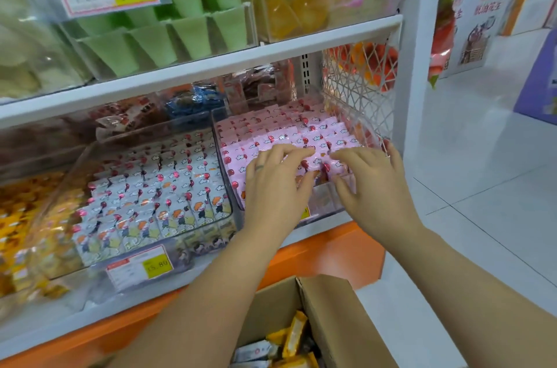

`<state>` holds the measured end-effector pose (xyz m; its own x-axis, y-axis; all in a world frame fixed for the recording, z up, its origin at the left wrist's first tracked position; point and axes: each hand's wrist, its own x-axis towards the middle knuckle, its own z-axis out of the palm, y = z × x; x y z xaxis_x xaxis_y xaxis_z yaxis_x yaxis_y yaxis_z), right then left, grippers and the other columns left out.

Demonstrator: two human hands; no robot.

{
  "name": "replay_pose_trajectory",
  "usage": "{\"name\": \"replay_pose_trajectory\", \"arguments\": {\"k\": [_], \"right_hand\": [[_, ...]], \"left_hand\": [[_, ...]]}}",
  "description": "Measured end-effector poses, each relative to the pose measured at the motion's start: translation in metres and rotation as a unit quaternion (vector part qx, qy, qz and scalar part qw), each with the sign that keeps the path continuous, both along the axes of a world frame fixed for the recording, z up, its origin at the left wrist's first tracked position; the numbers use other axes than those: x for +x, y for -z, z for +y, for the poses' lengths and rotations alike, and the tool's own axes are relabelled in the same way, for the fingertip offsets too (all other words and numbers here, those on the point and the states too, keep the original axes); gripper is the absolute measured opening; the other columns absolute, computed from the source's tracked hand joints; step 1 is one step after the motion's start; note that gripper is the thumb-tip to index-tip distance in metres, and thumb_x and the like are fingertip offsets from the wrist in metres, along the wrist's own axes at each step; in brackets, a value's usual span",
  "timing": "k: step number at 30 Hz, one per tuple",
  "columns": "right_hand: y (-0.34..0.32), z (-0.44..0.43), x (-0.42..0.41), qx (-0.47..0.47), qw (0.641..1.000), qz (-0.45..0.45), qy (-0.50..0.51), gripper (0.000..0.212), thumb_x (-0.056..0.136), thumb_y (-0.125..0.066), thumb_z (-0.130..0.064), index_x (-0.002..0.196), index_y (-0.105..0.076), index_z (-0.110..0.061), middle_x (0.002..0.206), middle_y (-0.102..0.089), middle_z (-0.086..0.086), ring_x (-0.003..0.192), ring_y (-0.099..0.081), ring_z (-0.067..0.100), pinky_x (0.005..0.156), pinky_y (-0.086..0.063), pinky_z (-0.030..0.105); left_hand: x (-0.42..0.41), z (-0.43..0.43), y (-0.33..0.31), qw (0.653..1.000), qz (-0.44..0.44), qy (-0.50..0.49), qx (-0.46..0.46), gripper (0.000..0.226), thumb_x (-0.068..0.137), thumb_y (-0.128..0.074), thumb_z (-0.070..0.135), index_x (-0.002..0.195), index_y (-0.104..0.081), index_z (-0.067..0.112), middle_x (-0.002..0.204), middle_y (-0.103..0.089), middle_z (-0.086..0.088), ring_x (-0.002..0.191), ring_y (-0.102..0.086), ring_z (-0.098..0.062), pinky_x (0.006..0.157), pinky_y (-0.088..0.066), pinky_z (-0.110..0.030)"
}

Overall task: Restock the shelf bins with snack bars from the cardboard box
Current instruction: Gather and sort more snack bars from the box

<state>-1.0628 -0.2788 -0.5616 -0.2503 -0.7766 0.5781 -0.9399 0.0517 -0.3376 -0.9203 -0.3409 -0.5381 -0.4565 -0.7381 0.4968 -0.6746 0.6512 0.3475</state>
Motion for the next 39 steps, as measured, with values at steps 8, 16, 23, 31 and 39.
{"name": "replay_pose_trajectory", "arguments": {"k": [8,16,23,31,39], "right_hand": [[0.036,0.027,0.060,-0.074,0.994,-0.060,-0.050,0.035,0.085,-0.047,-0.028,0.114,-0.063,-0.016,0.120,-0.061,0.003,0.116,-0.051,0.022,0.101,-0.034,0.042],[0.128,0.060,0.152,0.078,0.981,-0.129,-0.122,0.030,0.089,-0.059,-0.016,0.119,-0.059,-0.021,0.118,-0.057,-0.004,0.108,-0.048,0.015,0.090,-0.037,0.029],[0.193,0.053,0.163,0.257,0.941,-0.184,-0.121,0.038,0.089,-0.059,-0.011,0.126,-0.055,-0.018,0.122,-0.052,-0.002,0.108,-0.052,0.021,0.091,-0.038,0.025],[0.260,0.035,0.174,0.422,0.871,-0.245,-0.067,0.048,0.088,-0.062,-0.017,0.134,-0.047,-0.021,0.132,-0.050,0.005,0.118,-0.050,0.027,0.093,-0.043,0.035],[0.284,0.025,0.182,0.560,0.815,-0.102,-0.112,0.031,0.087,-0.058,-0.026,0.118,-0.057,-0.025,0.117,-0.060,0.004,0.118,-0.045,0.028,0.089,-0.046,0.035]], "left_hand": [[0.066,0.054,0.032,0.989,0.140,0.023,0.048,0.030,0.092,-0.050,0.018,0.120,-0.058,0.025,0.108,-0.051,0.014,0.106,-0.049,-0.008,0.096,-0.042,-0.032],[0.173,0.077,0.118,0.981,0.121,-0.046,0.147,0.027,0.092,-0.054,0.006,0.112,-0.063,0.022,0.096,-0.052,0.022,0.095,-0.052,0.008,0.080,-0.041,-0.008],[0.233,0.077,0.206,0.944,0.099,-0.144,0.279,0.030,0.092,-0.053,0.005,0.115,-0.062,0.021,0.102,-0.057,0.012,0.090,-0.054,0.005,0.084,-0.047,-0.016],[0.244,0.063,0.283,0.892,0.030,-0.175,0.415,0.031,0.092,-0.053,0.005,0.120,-0.060,0.016,0.112,-0.061,0.000,0.094,-0.056,-0.008,0.081,-0.040,-0.015],[0.215,0.055,0.311,0.819,-0.086,-0.079,0.561,0.048,0.093,-0.059,0.023,0.138,-0.044,0.030,0.136,-0.053,0.006,0.123,-0.050,-0.012,0.081,-0.038,-0.016]]}}
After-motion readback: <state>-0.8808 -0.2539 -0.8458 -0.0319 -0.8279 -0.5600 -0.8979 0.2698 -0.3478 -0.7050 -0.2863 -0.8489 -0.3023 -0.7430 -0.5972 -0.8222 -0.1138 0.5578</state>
